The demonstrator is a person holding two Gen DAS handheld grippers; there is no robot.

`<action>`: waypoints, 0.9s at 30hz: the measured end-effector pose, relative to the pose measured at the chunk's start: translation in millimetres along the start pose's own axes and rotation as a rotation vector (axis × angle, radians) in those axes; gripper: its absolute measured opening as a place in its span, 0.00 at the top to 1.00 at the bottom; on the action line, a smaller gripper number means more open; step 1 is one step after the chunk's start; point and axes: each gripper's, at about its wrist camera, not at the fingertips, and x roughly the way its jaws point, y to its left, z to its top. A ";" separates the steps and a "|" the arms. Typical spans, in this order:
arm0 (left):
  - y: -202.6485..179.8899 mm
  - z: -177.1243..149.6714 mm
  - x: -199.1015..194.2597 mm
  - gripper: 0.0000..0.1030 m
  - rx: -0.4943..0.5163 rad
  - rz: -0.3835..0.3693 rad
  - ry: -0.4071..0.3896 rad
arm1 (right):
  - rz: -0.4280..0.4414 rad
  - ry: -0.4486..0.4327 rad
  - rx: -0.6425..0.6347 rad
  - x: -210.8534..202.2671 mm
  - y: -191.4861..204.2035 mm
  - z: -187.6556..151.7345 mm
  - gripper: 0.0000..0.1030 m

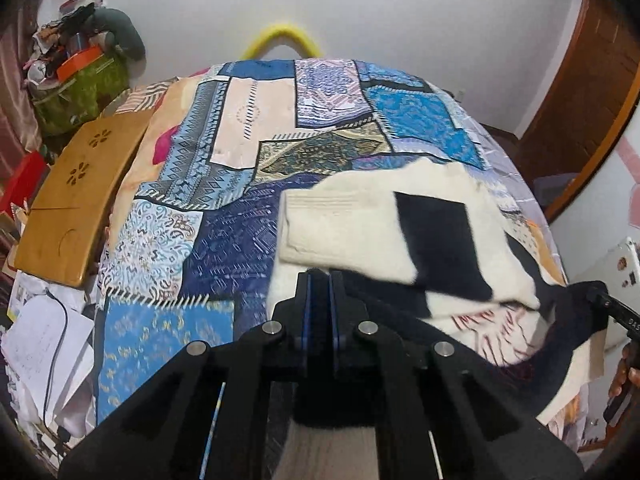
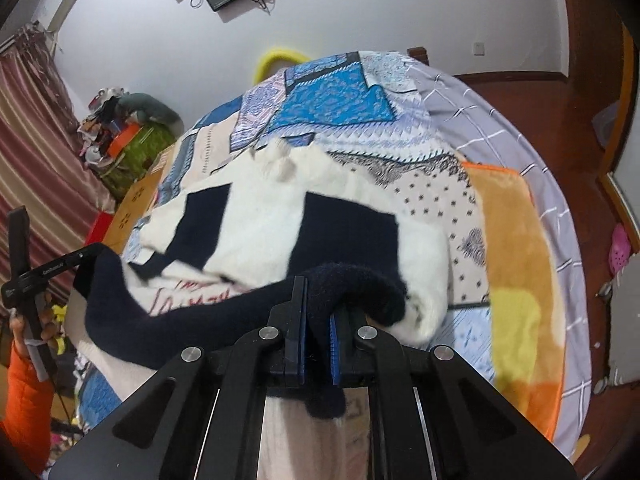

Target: Fold small clothes

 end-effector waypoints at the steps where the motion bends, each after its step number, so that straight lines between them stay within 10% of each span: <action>1: 1.8 1.4 4.9 0.93 -0.006 0.006 0.004 | -0.011 -0.002 0.003 2.2 -3.0 1.9 0.93; 16: 23.4 -16.7 61.9 0.91 -0.032 0.061 0.151 | -0.102 0.127 0.028 45.8 -30.2 -16.0 0.92; 27: 23.5 -19.4 19.8 0.55 -0.001 0.057 0.122 | -0.109 0.109 -0.014 14.6 -12.5 -15.8 0.66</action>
